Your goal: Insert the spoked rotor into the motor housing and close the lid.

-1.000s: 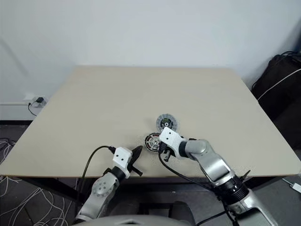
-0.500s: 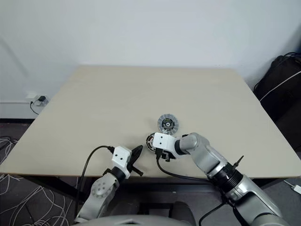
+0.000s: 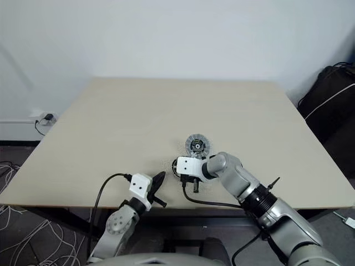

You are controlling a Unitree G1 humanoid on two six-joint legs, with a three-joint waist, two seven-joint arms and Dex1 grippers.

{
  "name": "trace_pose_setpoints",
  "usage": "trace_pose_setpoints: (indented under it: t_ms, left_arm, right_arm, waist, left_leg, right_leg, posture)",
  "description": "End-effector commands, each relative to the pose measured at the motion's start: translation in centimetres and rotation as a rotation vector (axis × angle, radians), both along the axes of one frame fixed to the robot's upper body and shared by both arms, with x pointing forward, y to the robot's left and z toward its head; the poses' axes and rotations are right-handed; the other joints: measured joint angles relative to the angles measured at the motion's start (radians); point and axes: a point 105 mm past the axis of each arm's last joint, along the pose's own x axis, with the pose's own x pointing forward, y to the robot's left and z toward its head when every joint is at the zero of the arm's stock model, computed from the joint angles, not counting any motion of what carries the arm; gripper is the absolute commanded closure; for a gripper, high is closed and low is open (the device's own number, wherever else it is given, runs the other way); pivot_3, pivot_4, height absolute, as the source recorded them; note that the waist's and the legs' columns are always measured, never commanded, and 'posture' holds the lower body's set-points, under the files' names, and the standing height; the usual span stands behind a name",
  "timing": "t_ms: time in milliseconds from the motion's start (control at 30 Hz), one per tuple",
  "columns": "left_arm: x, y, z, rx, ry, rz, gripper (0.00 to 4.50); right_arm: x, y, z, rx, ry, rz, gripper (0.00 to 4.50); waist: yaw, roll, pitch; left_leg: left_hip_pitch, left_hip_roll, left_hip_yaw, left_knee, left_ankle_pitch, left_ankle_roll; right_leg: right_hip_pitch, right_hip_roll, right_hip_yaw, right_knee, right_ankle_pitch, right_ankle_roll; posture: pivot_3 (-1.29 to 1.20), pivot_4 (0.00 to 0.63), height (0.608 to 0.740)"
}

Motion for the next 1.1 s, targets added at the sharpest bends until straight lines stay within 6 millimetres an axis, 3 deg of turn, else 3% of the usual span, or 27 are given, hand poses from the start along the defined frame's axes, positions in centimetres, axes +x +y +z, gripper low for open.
trace_pose_setpoints:
  t_ms: [33,333,600,833,967,1100]
  left_arm:
    - [0.4,-0.3,1.0,-0.034,-0.046,0.003,4.5]
    - [0.3,-0.3,0.2,-0.038,-0.03,-0.001,4.5]
    - [-0.1,0.0,-0.9,-0.041,-0.01,0.01,4.5]
    - [-0.1,-0.3,-1.2,-0.047,0.002,-0.008,4.5]
    - [0.0,-0.6,-1.3,-0.045,0.004,-0.032,4.5]
    - [0.1,-0.7,-1.2,-0.047,0.002,-0.04,4.5]
  right_arm:
    - [0.7,-0.9,-0.1,-0.036,-0.018,-0.027,4.44]
    - [0.4,-2.2,-0.1,-0.007,0.03,-0.122,4.44]
    - [-2.1,-3.8,0.4,0.079,0.07,-0.343,4.44]
    - [-4.7,-2.0,2.5,0.233,0.171,-0.572,4.44]
    - [-3.9,-0.5,4.1,0.348,0.204,-0.729,4.44]
    - [-2.9,0.5,4.9,0.388,0.199,-0.78,4.44]
  waist:
    - [0.0,0.0,0.0]
    - [0.006,0.002,-0.002]
    - [0.033,0.006,-0.005]
    - [0.035,0.007,-0.006]
    - [0.022,0.007,-0.006]
    - [0.011,0.008,-0.006]
  left_leg:
    - [0.0,0.0,0.0,0.0,0.0,0.0]
    - [0.0,0.0,0.0,0.0,0.0,0.0]
    - [-0.005,0.0,0.0,0.001,0.0,0.0]
    - [-0.01,0.0,0.0,0.0,0.0,0.001]
    - [-0.01,0.0,0.0,-0.001,-0.001,0.001]
    - [-0.01,0.0,0.0,-0.002,-0.001,0.001]
  right_leg:
    - [0.0,0.0,0.0,0.0,0.001,0.0]
    - [0.0,0.0,0.0,0.0,0.003,0.0]
    - [-0.001,-0.002,-0.002,-0.006,0.003,0.001]
    - [-0.002,-0.001,-0.002,-0.014,0.004,0.002]
    - [-0.003,0.0,-0.002,-0.014,0.005,0.003]
    - [-0.003,0.0,-0.002,-0.014,0.006,0.005]
  posture:
    - [0.0,0.0,0.74]
    - [0.0,0.0,0.74]
    - [0.0,0.0,0.74]
    - [0.0,0.0,0.74]
    - [0.0,0.0,0.74]
    - [0.0,0.0,0.74]
